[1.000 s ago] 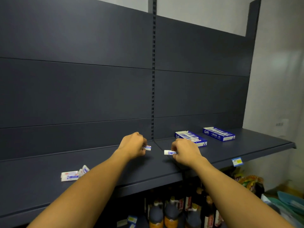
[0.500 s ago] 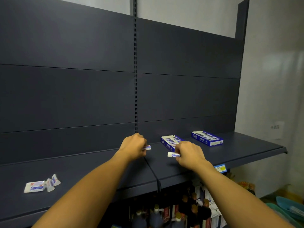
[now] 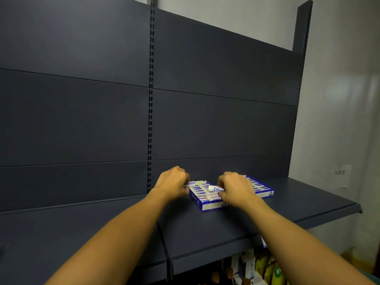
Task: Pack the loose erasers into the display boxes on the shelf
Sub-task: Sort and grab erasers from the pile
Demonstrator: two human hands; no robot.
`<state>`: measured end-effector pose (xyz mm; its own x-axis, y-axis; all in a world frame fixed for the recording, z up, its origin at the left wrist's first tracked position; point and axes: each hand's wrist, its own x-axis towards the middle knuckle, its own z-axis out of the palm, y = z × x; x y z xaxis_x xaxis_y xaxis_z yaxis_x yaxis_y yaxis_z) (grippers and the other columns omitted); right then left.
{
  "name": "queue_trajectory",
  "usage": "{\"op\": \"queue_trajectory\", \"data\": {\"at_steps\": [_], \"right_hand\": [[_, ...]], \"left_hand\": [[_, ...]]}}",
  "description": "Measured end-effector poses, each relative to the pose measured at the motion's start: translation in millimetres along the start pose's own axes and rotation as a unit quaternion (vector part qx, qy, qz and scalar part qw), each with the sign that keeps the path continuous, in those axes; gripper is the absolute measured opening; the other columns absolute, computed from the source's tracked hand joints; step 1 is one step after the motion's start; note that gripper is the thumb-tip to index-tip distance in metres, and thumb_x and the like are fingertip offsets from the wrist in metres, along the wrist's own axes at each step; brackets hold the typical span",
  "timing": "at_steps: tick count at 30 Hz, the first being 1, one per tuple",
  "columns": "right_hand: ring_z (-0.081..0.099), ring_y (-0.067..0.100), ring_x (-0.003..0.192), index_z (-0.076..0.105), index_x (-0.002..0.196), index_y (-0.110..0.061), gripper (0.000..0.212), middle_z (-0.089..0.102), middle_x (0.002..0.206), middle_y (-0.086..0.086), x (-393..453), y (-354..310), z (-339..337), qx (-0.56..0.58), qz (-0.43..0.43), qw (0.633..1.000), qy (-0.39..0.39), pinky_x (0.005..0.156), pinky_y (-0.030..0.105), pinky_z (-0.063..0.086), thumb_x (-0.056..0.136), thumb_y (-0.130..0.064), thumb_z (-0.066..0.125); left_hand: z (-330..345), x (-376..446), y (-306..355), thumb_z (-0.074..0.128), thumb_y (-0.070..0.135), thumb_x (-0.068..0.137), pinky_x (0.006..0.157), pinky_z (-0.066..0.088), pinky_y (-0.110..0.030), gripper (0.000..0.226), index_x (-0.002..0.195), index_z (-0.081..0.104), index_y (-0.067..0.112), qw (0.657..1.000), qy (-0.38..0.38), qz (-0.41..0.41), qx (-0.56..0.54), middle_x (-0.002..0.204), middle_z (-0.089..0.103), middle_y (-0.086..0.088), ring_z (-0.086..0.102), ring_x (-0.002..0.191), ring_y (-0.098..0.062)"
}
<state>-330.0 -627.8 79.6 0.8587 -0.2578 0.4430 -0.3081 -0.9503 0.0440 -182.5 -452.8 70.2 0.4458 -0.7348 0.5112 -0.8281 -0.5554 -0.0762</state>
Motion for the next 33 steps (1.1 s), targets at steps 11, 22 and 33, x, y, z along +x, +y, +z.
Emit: {"op": "queue_trajectory", "data": {"at_steps": [11,22,33], "right_hand": [[0.06,0.014,0.097,0.064,0.115,-0.026,0.026,0.061,0.115,-0.005,67,37,40,0.027,-0.02,0.999,-0.01,0.079,0.027,0.052,0.09,-0.032,0.071],[0.061,0.014,0.102,0.067,0.118,-0.027,0.027,0.06,0.118,-0.008,105,65,85,0.091,-0.085,0.992,-0.025,0.081,0.029,0.05,0.092,-0.031,0.069],[0.06,0.009,0.097,0.071,0.108,-0.027,0.023,0.06,0.106,-0.015,111,100,122,0.238,-0.109,0.964,-0.036,0.082,0.035,0.056,0.086,-0.027,0.076]], "left_hand": [[45,61,-15,0.066,0.04,0.091,0.076,0.044,-0.026,0.03,0.115,0.068,0.021,0.999,-0.035,-0.009,-0.001,0.116,0.063,0.004,0.054,0.111,-0.013],[65,77,-3,0.072,0.033,0.088,0.08,0.058,-0.033,0.028,0.114,0.072,0.022,0.992,-0.083,-0.076,-0.048,0.113,0.067,0.004,0.061,0.099,-0.012],[87,73,26,0.075,0.031,0.087,0.08,0.057,-0.029,0.032,0.117,0.075,0.019,0.98,-0.098,-0.144,-0.098,0.114,0.067,0.005,0.061,0.094,-0.01]]}}
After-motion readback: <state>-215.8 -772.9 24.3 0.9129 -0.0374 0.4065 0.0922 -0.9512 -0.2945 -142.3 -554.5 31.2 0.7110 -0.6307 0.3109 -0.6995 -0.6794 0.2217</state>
